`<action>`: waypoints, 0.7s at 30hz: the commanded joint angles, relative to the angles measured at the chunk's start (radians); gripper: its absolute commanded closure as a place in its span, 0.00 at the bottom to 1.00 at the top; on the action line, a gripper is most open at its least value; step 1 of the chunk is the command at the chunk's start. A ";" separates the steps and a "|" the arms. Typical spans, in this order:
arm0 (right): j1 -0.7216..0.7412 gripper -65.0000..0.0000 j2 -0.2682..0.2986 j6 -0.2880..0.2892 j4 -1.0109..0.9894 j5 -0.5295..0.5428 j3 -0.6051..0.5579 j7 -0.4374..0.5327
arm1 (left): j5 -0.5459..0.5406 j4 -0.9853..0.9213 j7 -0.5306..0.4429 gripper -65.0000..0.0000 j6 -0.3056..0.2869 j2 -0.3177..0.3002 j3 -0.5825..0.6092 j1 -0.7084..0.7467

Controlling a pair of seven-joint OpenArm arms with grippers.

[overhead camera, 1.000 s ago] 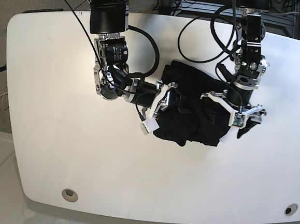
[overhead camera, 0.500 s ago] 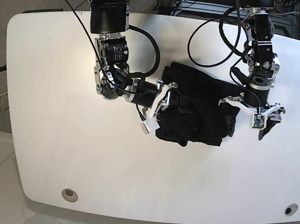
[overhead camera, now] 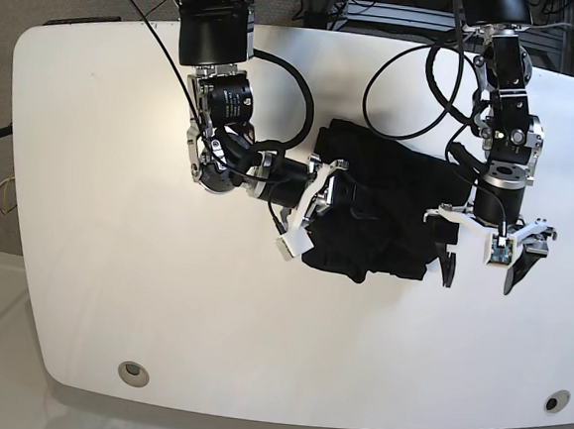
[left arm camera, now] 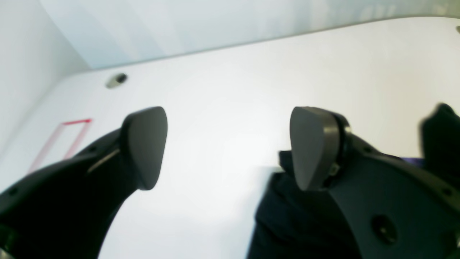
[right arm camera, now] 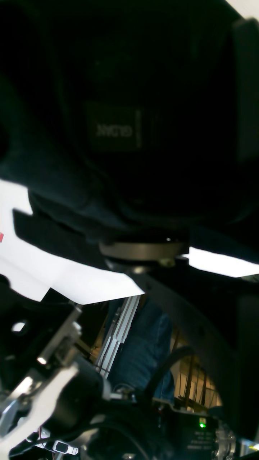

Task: Fold the T-shirt properly
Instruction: 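Open the left gripper and lift it off the shirt, then lower the left gripper onto the bundle and pull the right gripper out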

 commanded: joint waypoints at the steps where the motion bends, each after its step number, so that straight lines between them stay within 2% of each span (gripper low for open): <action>1: 0.024 0.90 -0.007 0.011 0.014 0.034 -0.022 0.020 | 0.011 0.022 -0.030 0.23 0.004 -0.002 0.000 -0.029; 13: 0.040 0.88 -0.007 0.011 0.008 0.034 -0.130 0.092 | 0.017 0.041 -0.030 0.22 0.003 -0.002 0.004 -0.055; 17: 0.053 0.79 -0.008 0.011 -0.034 0.034 -0.134 0.094 | 0.017 0.042 -0.030 0.22 0.003 -0.002 0.004 -0.071; 21: 0.072 0.64 -0.008 0.011 -0.092 0.034 -0.136 0.106 | 0.017 0.044 -0.013 0.22 0.003 -0.002 0.006 -0.077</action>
